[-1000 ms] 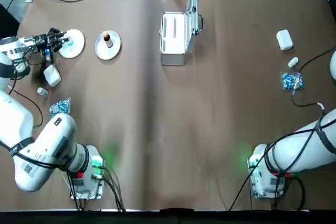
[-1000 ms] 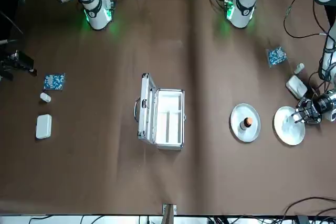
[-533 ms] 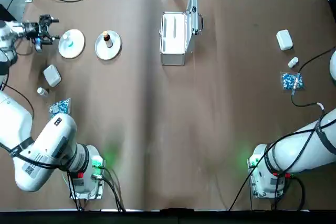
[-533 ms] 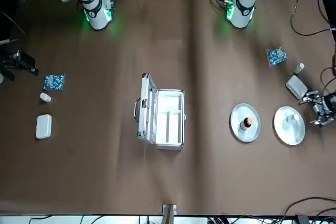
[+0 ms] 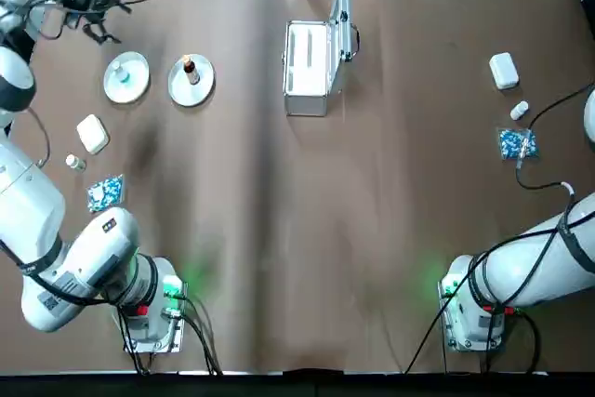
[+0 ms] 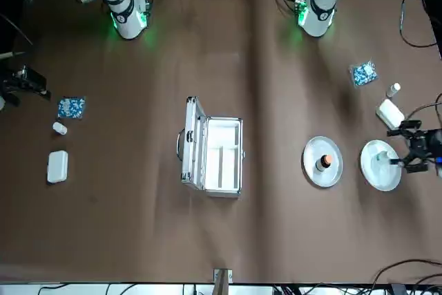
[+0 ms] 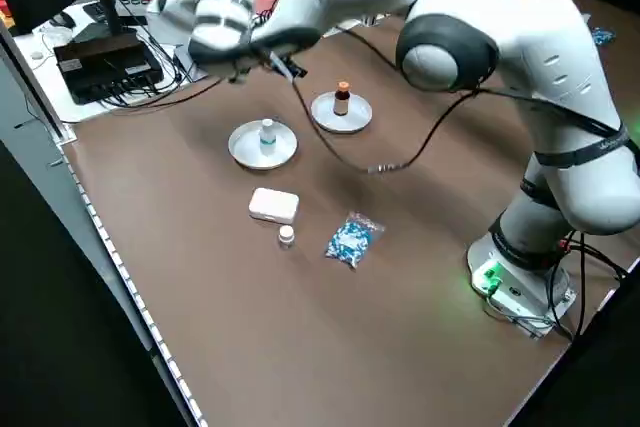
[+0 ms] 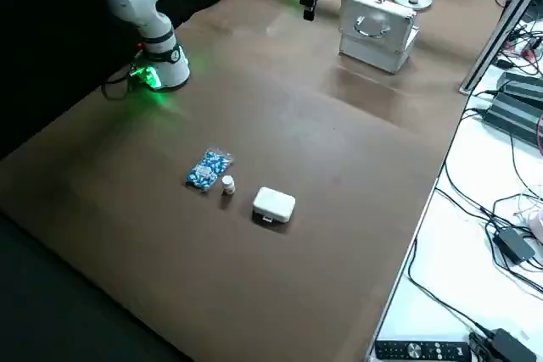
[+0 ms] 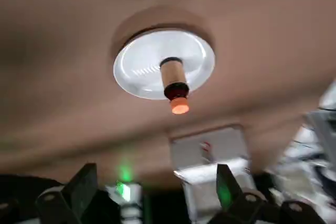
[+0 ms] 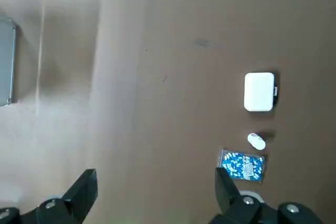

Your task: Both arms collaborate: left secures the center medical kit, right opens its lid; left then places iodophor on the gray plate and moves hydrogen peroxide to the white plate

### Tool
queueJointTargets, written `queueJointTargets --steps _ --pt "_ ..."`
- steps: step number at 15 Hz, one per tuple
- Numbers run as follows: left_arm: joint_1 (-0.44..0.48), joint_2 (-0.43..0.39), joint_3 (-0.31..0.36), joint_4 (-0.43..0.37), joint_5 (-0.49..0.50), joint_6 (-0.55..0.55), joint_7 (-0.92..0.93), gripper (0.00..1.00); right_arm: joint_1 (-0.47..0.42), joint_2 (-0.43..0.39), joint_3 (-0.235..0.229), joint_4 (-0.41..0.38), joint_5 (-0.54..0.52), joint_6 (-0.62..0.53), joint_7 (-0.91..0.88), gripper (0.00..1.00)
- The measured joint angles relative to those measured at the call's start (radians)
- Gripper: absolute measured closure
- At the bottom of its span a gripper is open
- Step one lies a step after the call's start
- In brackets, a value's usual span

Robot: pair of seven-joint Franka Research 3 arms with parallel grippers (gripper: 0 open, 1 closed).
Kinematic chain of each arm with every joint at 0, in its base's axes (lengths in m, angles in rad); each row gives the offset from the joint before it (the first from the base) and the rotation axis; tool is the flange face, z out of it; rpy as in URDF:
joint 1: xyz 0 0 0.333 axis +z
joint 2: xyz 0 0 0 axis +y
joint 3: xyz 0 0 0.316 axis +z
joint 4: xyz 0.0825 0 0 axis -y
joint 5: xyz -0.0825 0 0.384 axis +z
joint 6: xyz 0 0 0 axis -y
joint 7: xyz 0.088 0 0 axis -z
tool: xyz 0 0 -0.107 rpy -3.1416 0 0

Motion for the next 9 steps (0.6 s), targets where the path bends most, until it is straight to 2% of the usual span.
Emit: queueJointTargets --steps 6,9 --pt "-0.270 -0.073 0.010 0.001 0.280 0.010 -0.009 0.00 0.001 0.000 0.000 -0.001 0.000 0.000 0.000 0.01" --pt "-0.377 -0.125 0.010 0.002 0.381 0.011 -0.063 0.00 0.001 0.000 0.000 -0.001 0.000 0.000 0.000 0.01"
